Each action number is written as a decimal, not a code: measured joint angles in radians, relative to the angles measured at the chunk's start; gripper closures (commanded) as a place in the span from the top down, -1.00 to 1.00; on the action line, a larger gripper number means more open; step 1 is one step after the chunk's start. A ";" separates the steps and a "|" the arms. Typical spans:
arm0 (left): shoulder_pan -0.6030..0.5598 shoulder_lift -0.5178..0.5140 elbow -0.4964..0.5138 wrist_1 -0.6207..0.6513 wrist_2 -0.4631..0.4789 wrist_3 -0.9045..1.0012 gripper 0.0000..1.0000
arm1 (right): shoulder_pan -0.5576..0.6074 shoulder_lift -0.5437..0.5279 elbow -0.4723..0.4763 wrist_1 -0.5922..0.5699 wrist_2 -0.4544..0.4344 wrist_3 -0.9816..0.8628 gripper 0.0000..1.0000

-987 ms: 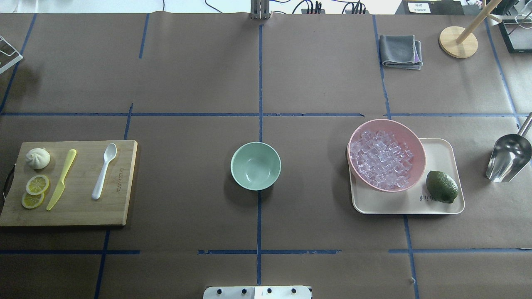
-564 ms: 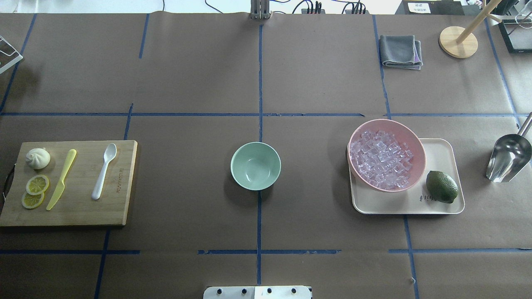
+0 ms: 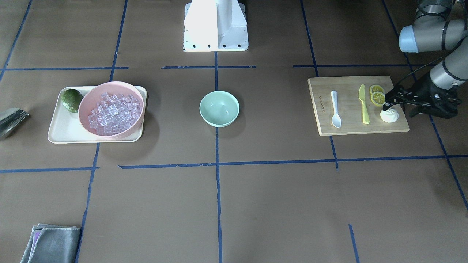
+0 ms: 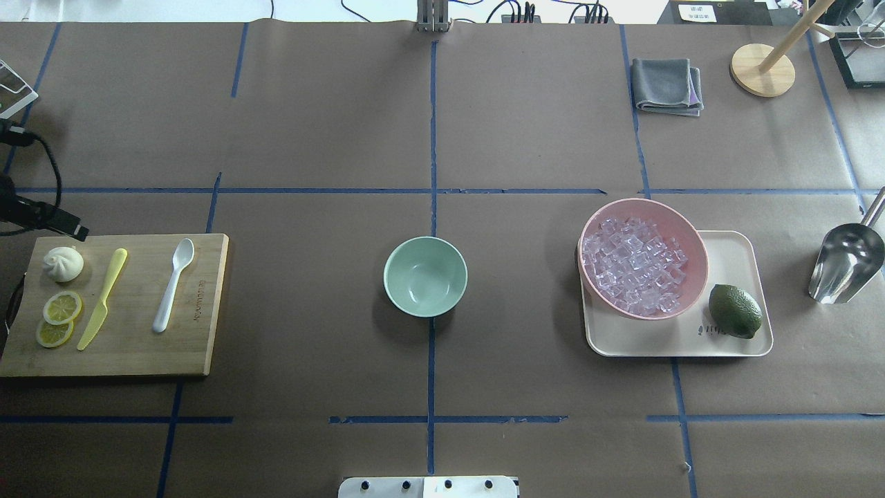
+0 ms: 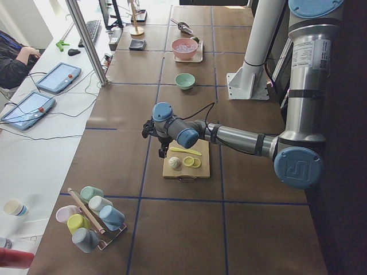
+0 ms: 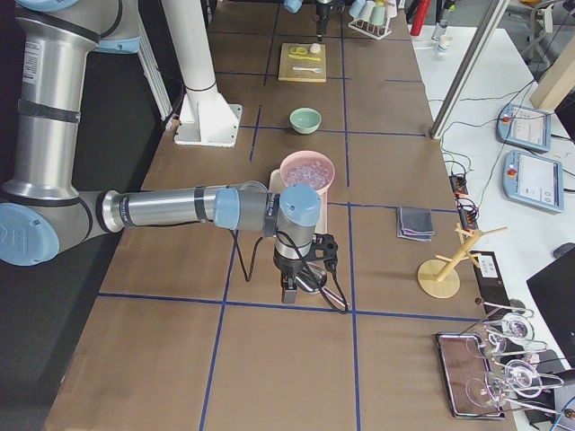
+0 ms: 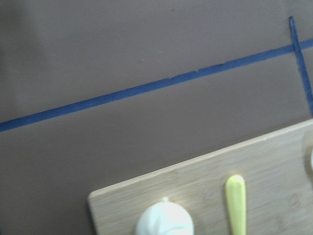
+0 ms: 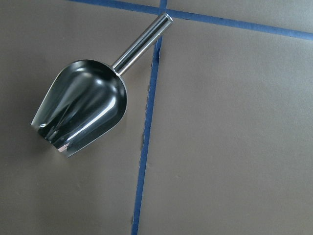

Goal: Put spoon and ice into bowl

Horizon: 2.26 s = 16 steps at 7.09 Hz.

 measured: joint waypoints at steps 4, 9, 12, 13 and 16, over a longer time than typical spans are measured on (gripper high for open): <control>0.218 -0.019 -0.054 -0.030 0.162 -0.137 1.00 | 0.000 0.000 -0.004 0.000 0.017 0.000 1.00; 0.288 -0.053 -0.045 -0.026 0.177 -0.214 0.92 | 0.000 0.000 -0.008 0.000 0.017 0.000 1.00; 0.308 -0.062 -0.037 -0.025 0.198 -0.217 0.00 | 0.000 0.000 -0.011 0.000 0.017 -0.001 1.00; 0.309 -0.065 -0.038 -0.024 0.200 -0.218 -0.61 | 0.000 0.000 -0.011 0.000 0.017 -0.001 1.00; 0.308 -0.064 -0.053 -0.024 0.202 -0.218 -1.00 | 0.000 -0.001 -0.011 0.000 0.017 -0.002 1.00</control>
